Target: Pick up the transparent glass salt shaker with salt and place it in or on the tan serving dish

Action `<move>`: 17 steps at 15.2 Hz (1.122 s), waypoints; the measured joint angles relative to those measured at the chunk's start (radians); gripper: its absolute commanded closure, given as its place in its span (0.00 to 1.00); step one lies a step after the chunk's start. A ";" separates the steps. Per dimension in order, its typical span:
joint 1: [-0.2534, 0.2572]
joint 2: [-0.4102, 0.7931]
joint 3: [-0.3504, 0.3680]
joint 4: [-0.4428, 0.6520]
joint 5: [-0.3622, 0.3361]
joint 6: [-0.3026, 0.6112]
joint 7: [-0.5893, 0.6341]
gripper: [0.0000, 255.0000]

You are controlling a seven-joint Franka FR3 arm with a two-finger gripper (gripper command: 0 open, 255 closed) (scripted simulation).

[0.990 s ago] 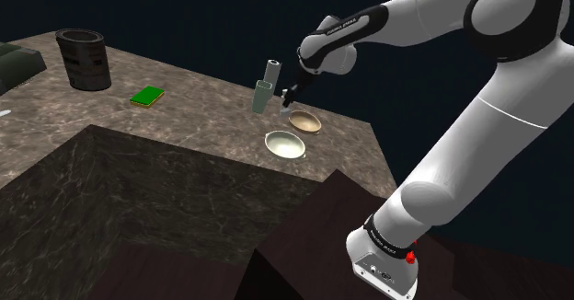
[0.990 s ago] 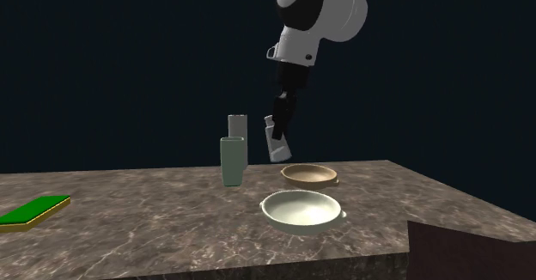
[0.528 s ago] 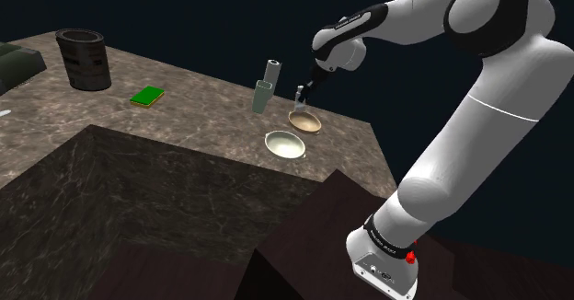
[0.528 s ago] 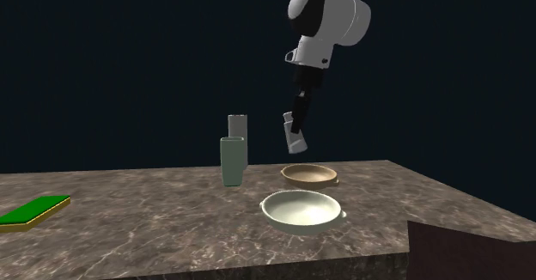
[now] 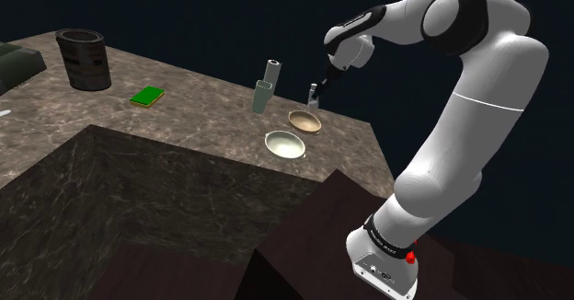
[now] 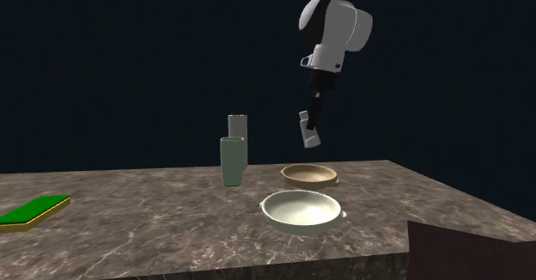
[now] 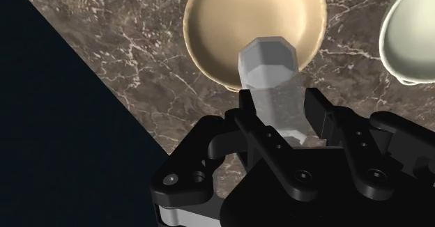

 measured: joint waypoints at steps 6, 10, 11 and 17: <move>-0.014 0.054 0.013 -0.010 0.042 0.056 -0.042 1.00; -0.023 0.091 0.025 -0.019 0.072 0.097 -0.070 1.00; -0.024 0.098 0.028 -0.022 0.078 0.107 -0.075 1.00; -0.033 0.132 0.042 -0.029 0.107 0.146 -0.100 1.00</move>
